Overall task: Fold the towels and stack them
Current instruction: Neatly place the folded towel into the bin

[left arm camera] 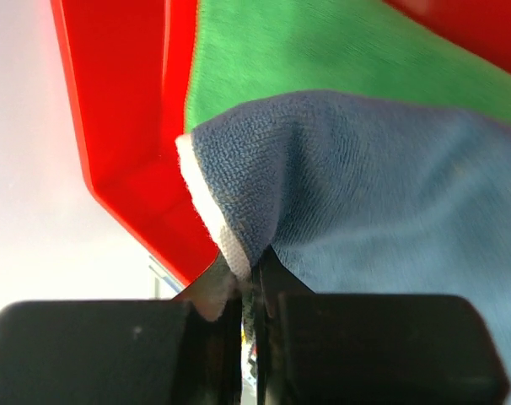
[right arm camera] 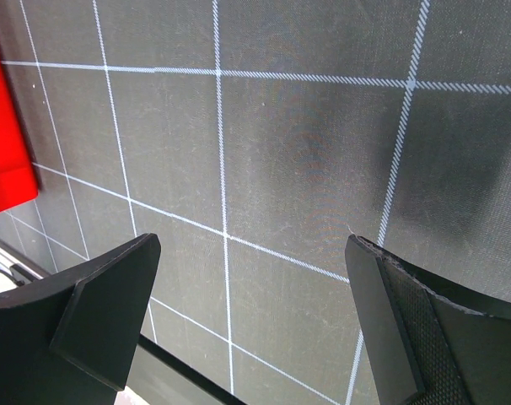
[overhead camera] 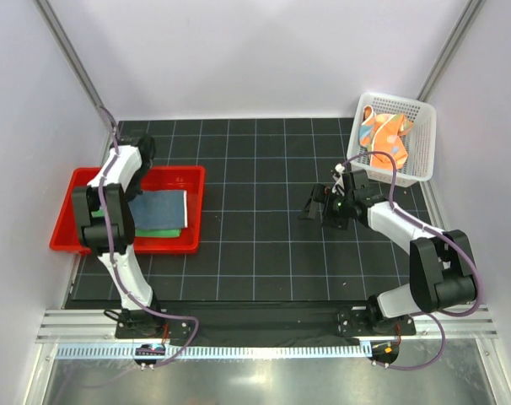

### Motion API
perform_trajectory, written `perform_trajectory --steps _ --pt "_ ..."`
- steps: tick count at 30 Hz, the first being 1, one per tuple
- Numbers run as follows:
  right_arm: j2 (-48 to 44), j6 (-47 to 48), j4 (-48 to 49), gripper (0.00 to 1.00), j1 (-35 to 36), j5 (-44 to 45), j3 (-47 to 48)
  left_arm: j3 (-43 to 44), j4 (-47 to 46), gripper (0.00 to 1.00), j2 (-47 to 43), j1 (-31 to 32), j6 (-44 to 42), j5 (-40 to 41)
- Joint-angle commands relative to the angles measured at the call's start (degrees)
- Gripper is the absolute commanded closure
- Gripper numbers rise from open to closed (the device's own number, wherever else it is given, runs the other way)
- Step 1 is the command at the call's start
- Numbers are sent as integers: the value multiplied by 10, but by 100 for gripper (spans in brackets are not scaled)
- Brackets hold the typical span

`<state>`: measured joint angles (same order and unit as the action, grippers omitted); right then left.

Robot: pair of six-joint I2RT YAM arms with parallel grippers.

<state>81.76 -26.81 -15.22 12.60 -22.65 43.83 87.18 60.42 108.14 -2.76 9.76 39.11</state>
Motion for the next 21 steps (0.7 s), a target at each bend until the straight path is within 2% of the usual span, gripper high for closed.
perform_trajectory --steps 1,2,4,6,9,12,15,16,17,18,19,20,21 --pt "0 10 18 0 -2 0 20 29 -17 91 58 -29 22 95" --pt "0 10 18 0 -3 0 20 40 -7 86 71 -30 29 121" --pt "-4 11 15 0 -2 2 20 73 19 46 98 -32 62 194" --pt "-8 14 9 0 -2 8 19 108 40 29 111 -32 77 200" --pt "-9 15 6 0 -2 13 22 148 65 22 114 -31 102 186" --pt "-8 13 -2 0 -2 16 30 149 54 22 81 -21 101 110" --pt "-13 -1 -16 0 -2 30 47 111 16 21 20 -15 88 -12" --pt "-15 -3 -30 0 -3 36 54 102 5 21 3 -12 85 -110" --pt "-17 -8 -37 0 -2 41 74 90 -12 21 -21 -11 78 -159" --pt "-18 -17 -48 0 -3 70 88 60 -46 21 -65 -5 77 -223" --pt "-16 -19 -82 0 -3 96 106 48 -64 21 -92 -1 68 -321" --pt "-15 -23 -102 0 -3 129 151 33 -78 20 -115 4 76 -363" --pt "-8 -24 -117 0 -4 200 175 14 -107 18 -158 7 82 -401"
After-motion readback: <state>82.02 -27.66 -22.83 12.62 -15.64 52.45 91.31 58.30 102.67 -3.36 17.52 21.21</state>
